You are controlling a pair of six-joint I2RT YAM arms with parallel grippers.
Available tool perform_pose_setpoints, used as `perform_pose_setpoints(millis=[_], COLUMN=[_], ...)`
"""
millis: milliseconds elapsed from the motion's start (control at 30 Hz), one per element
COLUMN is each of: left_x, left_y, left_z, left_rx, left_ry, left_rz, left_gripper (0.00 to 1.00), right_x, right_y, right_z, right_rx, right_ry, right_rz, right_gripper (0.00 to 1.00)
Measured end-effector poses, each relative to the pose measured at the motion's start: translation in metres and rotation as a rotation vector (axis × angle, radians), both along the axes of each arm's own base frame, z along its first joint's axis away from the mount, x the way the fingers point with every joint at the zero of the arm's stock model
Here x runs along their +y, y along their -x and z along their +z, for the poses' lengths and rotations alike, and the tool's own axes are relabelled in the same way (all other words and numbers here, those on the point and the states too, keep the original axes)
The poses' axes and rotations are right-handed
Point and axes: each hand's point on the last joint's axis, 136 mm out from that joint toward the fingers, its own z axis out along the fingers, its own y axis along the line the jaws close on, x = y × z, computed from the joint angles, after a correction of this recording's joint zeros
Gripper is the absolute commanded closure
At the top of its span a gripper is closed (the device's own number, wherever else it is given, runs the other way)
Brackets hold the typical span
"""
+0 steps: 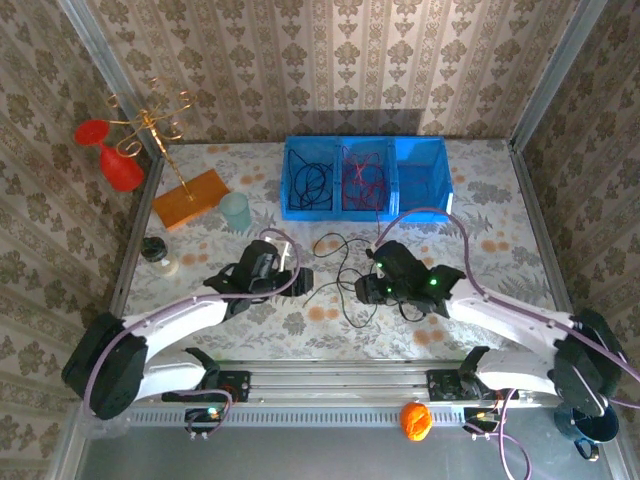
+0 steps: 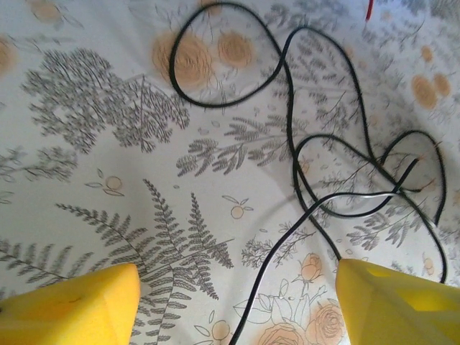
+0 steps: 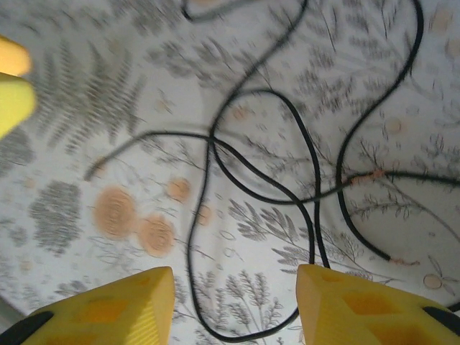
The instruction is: Untangle the cables
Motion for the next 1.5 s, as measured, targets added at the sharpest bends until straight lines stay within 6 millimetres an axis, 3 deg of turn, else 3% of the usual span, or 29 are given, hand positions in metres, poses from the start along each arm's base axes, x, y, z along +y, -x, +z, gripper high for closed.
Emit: perform_pose_setpoints(millis=[233,400,533,633,733,867,1000,1233,1333,1500], left_x=[-0.015,-0.017,-0.019,-0.019,-0.019,-0.019,-0.017,-0.009,-0.002,0.008], left_y=[0.001,0.002,-0.001,-0.002,-0.002,-0.003,-0.003,0.000,0.005,0.017], left_z=[-0.025,-0.045,-0.049,-0.049,-0.049,-0.047,-0.026,0.050,0.084,0.126], left_rx=[0.044,0.079,0.079,0.078,0.078,0.075,0.033,-0.156,-0.251,-0.378], left_ry=[-0.014,-0.045,-0.042,-0.041,-0.039,-0.034,-0.012,0.085,0.133,0.195], left_rz=[-0.007,-0.004,0.008,0.012,0.015,0.016,0.018,-0.003,-0.011,-0.038], left_gripper=[0.32,0.33,0.34,0.35,0.35,0.35,0.34,0.29,0.27,0.24], right_x=[-0.024,-0.032,-0.029,-0.031,-0.036,-0.026,-0.015,0.004,0.003,0.006], right_y=[0.024,0.036,0.033,0.033,0.032,0.024,0.012,-0.013,-0.018,-0.025], right_z=[-0.056,-0.083,-0.082,-0.084,-0.085,-0.076,-0.040,0.088,0.133,0.191], right_rx=[0.160,0.232,0.239,0.242,0.242,0.206,0.111,-0.178,-0.281,-0.416], right_ry=[0.044,0.036,0.011,0.019,0.045,0.014,-0.057,-0.219,-0.252,-0.276], right_rz=[-0.135,-0.203,-0.227,-0.236,-0.250,-0.220,-0.178,-0.100,-0.083,-0.051], right_gripper=[0.66,0.67,0.67,0.78,0.99,1.00,1.00,1.00,1.00,1.00])
